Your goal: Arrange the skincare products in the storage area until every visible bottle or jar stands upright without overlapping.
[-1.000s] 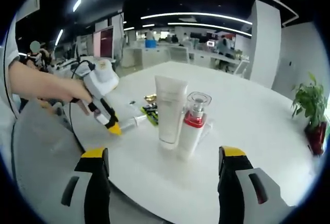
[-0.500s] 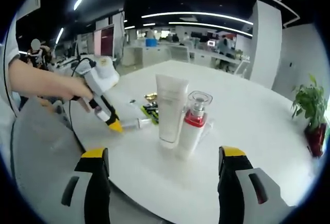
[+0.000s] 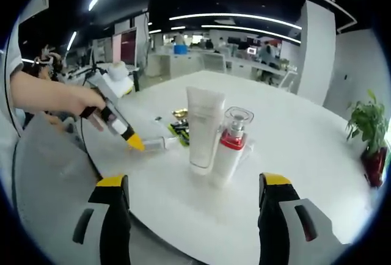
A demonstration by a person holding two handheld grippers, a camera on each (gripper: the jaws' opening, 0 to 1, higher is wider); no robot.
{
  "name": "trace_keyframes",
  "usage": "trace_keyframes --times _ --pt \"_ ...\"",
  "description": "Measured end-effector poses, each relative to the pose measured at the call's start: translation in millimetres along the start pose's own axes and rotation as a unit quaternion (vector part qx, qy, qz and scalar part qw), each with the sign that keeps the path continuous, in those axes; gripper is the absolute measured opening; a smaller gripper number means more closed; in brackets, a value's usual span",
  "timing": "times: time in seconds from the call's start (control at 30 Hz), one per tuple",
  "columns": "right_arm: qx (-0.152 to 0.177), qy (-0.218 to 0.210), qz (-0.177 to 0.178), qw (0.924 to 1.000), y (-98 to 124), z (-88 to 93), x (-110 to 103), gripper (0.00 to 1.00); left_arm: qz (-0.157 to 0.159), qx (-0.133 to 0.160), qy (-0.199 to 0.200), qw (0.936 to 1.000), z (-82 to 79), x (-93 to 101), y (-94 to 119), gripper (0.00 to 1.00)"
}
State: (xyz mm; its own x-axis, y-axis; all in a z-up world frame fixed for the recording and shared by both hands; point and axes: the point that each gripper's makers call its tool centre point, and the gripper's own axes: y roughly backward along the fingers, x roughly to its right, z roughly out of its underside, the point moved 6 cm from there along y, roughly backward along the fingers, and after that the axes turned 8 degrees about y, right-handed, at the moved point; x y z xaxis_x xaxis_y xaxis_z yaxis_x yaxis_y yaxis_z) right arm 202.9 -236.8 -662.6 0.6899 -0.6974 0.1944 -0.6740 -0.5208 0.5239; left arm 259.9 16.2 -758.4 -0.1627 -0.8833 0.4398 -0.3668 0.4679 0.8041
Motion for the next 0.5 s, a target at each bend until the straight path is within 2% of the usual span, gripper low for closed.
trace_keyframes --times 0.13,0.33,0.5 --pt "-0.002 0.002 -0.004 1.0 -0.9 0.8 -0.9 0.86 0.028 0.013 0.039 0.9988 0.8 2.8 6.3 0.16" --pt "0.002 -0.002 -0.007 1.0 -0.3 -0.6 -1.5 0.86 0.062 0.032 0.059 0.9958 5.0 16.5 28.1 0.16" --pt "0.016 -0.015 -0.007 0.9997 1.7 -3.5 0.2 0.84 0.115 0.06 0.069 0.9892 4.7 32.5 46.6 0.16"
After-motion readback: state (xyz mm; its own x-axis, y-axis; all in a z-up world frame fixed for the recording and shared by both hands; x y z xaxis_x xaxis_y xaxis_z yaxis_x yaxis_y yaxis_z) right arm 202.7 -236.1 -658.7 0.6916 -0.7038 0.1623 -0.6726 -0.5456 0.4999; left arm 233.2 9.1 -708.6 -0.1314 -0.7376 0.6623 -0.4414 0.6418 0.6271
